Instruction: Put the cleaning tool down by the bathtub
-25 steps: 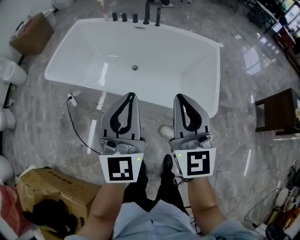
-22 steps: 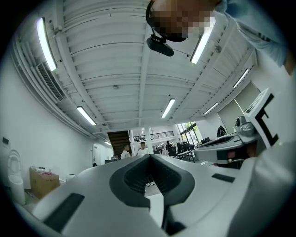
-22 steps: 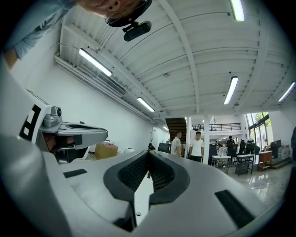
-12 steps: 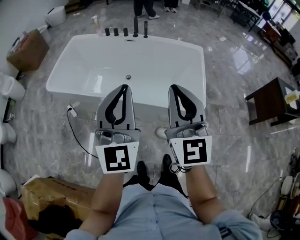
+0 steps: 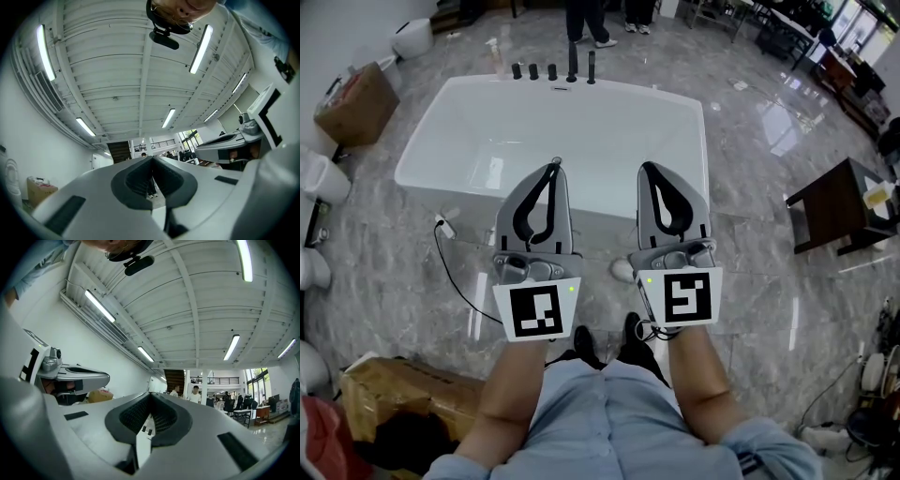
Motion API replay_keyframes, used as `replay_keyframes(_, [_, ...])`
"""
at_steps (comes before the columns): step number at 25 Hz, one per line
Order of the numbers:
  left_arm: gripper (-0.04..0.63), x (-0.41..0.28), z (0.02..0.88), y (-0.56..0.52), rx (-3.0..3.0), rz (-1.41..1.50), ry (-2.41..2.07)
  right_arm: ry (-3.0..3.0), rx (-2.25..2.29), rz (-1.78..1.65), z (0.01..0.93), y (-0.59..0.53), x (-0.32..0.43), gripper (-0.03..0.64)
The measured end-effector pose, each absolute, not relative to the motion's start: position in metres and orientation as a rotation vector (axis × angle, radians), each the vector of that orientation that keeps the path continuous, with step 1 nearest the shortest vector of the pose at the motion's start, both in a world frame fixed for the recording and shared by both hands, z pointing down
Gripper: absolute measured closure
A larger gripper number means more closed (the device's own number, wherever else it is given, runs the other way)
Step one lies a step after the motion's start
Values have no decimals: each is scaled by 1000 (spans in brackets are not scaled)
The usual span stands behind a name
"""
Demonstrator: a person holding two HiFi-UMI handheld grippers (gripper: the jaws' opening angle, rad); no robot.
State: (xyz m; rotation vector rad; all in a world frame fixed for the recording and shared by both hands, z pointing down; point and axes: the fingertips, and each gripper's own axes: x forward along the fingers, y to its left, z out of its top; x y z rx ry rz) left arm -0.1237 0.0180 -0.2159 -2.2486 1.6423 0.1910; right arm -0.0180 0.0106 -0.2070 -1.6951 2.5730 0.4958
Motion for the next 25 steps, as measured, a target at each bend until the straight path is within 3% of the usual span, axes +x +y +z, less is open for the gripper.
replay_keyframes(25, [580,-129,-226,21,-2238,208,1628,2572,-1730,508,-207,15,-19,604])
